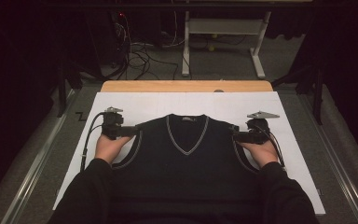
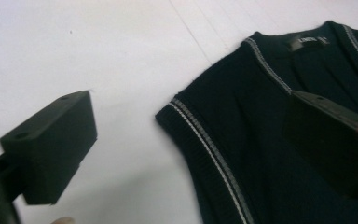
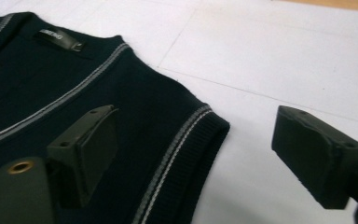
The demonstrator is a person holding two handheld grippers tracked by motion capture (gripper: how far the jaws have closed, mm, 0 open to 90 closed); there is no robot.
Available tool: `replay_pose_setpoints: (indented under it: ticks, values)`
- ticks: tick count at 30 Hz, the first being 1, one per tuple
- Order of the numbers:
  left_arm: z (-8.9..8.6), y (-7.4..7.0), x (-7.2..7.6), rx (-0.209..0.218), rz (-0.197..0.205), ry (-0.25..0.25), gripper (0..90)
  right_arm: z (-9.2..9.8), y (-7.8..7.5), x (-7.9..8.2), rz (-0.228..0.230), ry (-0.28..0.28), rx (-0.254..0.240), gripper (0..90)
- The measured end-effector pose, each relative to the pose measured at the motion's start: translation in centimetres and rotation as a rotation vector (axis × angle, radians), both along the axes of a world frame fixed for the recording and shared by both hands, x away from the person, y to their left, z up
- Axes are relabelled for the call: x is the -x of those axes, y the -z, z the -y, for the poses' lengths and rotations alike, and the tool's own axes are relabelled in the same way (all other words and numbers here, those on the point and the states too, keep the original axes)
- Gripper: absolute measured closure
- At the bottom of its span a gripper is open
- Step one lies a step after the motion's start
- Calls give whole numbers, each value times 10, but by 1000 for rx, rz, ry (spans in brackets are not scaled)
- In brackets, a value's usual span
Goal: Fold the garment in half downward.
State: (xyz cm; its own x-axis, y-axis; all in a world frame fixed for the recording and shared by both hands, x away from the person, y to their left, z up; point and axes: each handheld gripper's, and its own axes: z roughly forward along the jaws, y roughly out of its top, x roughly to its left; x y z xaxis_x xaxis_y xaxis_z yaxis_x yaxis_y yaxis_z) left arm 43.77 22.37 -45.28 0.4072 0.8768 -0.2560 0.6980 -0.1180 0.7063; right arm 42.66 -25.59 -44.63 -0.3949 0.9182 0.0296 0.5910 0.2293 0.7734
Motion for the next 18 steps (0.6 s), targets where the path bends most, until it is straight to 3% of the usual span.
replay_pose_setpoints:
  ticks: [2,6,8,11,13,15,18]
  values:
    - [3,5,-6,-16,-49,-10,91,-1,4,-5,-19,8,7,184]
    - [10,11,-15,-28,-100,-30,152,-2,11,-13,-55,29,12,269]
    - [17,15,-19,-49,-131,-15,184,-2,15,-17,-71,35,20,302]
    - [26,17,-19,-115,-128,-44,206,-2,21,-21,-90,44,38,336]
    - [30,16,-19,-140,-129,-65,264,-3,23,-22,-86,47,37,346]
    - [36,16,-17,-194,-117,-50,366,-7,23,-21,-80,23,52,431]
    - [42,16,-14,-206,-113,-45,446,-13,23,-21,-75,8,81,487]
